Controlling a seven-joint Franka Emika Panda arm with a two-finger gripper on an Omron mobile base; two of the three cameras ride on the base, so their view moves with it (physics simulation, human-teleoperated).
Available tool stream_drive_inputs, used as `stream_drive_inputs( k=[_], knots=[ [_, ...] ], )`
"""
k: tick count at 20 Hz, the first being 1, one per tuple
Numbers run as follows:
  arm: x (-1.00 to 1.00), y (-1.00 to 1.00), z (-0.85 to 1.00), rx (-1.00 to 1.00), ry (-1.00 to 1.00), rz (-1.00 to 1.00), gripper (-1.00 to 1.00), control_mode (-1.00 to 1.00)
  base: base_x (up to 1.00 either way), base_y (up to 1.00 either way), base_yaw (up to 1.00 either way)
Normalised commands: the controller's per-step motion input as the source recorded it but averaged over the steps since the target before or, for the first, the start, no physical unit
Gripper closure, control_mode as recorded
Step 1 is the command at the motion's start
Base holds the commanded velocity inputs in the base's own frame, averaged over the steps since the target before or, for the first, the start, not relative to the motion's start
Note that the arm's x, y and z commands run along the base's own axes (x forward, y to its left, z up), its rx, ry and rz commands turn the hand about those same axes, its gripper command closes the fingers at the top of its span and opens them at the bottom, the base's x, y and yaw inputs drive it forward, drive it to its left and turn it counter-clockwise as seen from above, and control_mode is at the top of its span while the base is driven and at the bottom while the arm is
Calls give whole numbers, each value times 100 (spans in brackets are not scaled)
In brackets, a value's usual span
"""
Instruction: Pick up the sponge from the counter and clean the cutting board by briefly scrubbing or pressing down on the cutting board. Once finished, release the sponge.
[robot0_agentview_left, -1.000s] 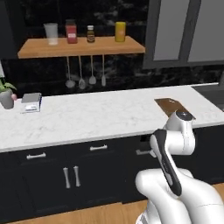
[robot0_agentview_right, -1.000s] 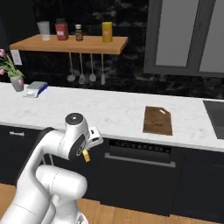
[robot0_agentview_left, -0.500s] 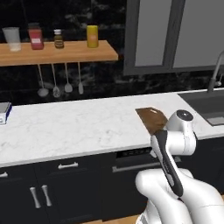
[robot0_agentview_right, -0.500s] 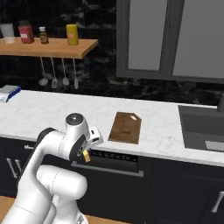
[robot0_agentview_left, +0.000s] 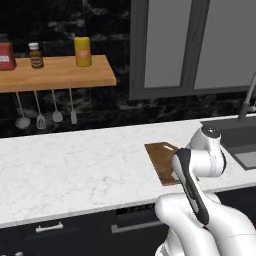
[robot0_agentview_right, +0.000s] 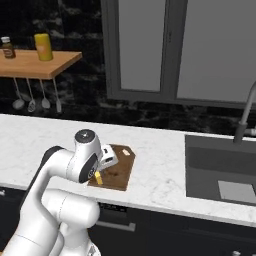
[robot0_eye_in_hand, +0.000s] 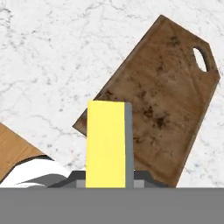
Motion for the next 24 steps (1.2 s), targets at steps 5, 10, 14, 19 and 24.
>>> stream_drive_inputs(
  k=[5,10,14,19,24],
  knots=[
    [0,0,0,0,0,0,100,100,69,-31,0],
    [18,0,0,0,0,0,100,-100,37,0,0],
    [21,5,-1,0,0,-1,100,-100,0,0,0],
    [11,9,-17,0,0,0,100,-100,0,0,0],
    [9,3,-26,0,0,0,100,-100,0,0,0]
  ],
)
